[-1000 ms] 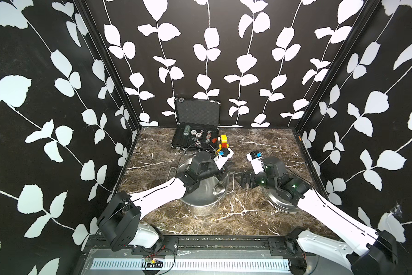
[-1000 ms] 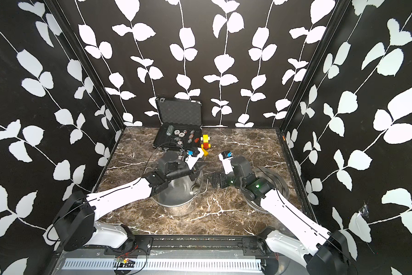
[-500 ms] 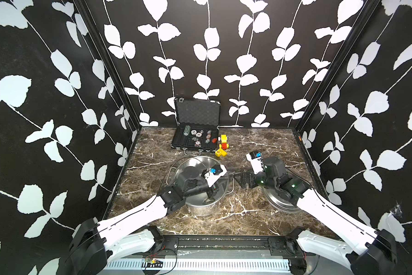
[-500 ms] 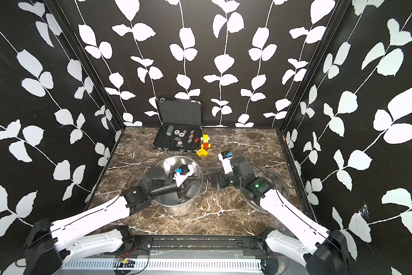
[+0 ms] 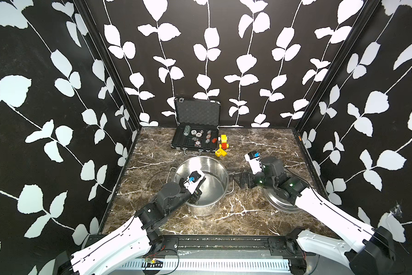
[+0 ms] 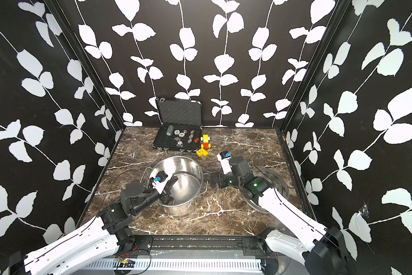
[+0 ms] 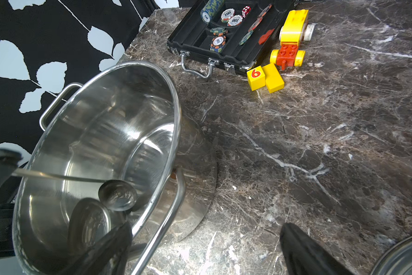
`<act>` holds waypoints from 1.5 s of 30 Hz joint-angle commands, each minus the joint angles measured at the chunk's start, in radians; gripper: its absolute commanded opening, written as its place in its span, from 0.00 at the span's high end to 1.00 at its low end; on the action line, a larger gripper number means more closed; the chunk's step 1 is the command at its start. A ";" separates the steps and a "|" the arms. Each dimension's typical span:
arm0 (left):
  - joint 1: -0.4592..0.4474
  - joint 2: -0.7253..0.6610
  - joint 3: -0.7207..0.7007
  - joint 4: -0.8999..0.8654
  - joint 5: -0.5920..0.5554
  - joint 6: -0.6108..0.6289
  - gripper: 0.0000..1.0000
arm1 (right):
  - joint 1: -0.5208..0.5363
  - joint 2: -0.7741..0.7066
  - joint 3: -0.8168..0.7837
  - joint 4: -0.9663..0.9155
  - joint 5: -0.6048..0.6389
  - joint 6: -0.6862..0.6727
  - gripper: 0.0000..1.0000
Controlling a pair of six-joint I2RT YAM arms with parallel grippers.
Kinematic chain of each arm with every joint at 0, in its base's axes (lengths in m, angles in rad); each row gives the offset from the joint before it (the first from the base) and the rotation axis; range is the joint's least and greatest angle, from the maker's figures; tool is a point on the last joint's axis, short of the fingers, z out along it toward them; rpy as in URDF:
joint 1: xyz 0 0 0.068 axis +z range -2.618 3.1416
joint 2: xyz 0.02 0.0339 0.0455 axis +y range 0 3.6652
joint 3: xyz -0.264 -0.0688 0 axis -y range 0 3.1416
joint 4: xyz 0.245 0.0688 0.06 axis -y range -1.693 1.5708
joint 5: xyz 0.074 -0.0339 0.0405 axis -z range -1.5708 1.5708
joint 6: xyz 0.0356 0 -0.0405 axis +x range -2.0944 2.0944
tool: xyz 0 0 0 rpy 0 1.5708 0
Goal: Stir the soup with a spoon
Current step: Stir the soup in the pan with a stick.
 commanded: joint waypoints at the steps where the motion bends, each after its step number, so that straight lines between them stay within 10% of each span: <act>1: 0.053 -0.026 -0.026 0.047 -0.119 -0.063 1.00 | 0.010 -0.006 0.018 0.020 -0.003 -0.007 0.01; 19: 0.256 0.367 0.131 0.337 -0.090 -0.056 1.00 | 0.012 -0.032 0.013 -0.002 0.015 -0.014 0.01; 32: 0.259 0.701 0.371 0.427 0.389 -0.064 1.00 | 0.012 -0.043 -0.007 0.004 0.027 -0.007 0.01; 45: 0.081 0.659 0.399 0.273 0.610 0.053 1.00 | 0.011 -0.041 -0.010 0.007 0.036 -0.005 0.01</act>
